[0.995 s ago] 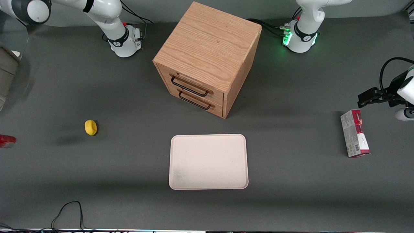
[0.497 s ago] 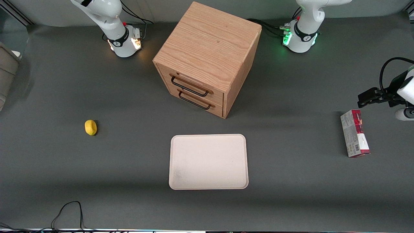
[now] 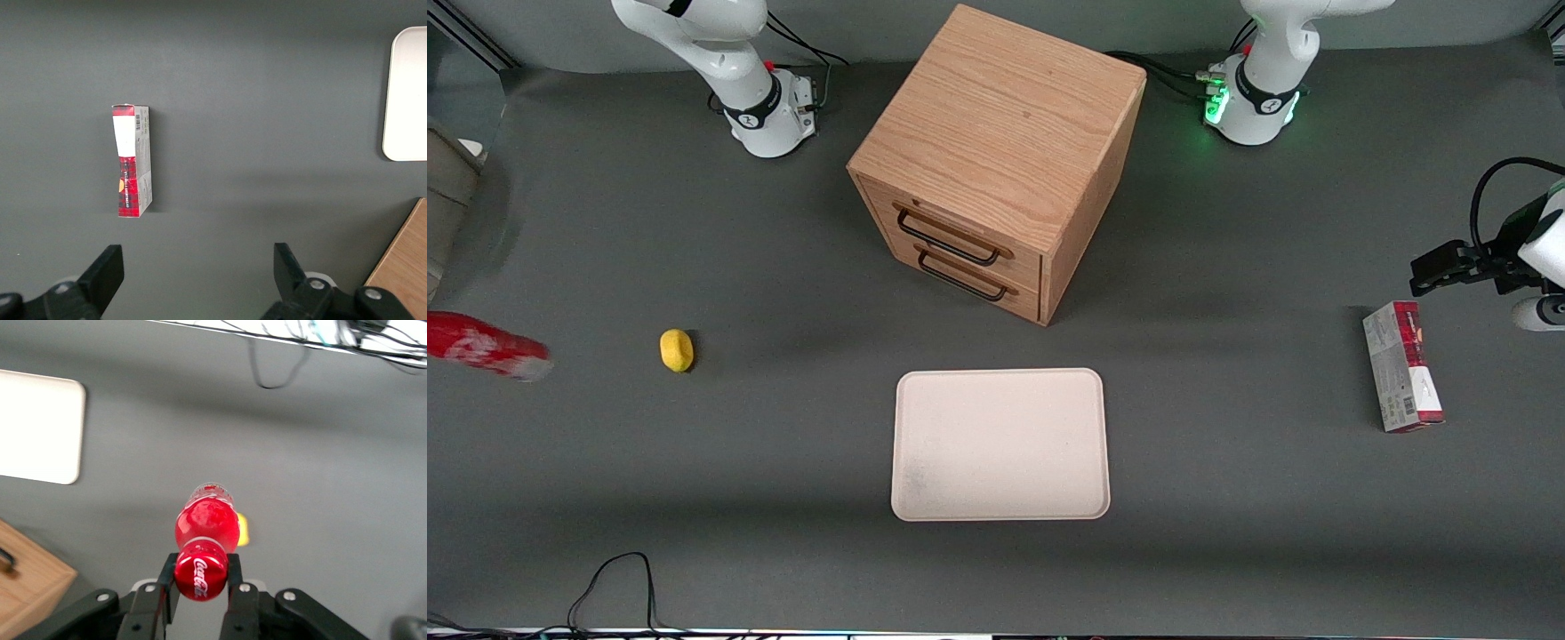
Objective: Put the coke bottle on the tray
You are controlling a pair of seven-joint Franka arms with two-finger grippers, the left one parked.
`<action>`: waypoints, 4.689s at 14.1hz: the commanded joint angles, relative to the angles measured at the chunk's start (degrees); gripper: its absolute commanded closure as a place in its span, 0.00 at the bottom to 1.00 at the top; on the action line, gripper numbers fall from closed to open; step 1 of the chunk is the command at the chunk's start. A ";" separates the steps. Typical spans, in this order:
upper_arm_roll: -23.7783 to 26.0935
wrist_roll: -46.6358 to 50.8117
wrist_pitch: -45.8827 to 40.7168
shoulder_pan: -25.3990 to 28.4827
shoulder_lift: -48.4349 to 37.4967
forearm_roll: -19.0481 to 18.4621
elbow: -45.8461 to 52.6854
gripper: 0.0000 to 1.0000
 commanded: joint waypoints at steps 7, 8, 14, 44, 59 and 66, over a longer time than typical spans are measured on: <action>-0.70 28.26 6.65 28.78 3.99 -5.61 0.06 1.00; -0.62 29.06 7.27 30.37 4.52 -6.58 0.06 1.00; 1.14 29.25 14.91 33.46 9.26 -6.59 -0.02 1.00; 0.88 29.24 42.70 28.02 29.13 -2.55 -8.20 0.00; 0.88 29.25 9.32 28.46 5.60 -2.72 -7.93 0.00; -6.42 24.94 1.55 25.49 -5.73 -2.46 -14.14 0.00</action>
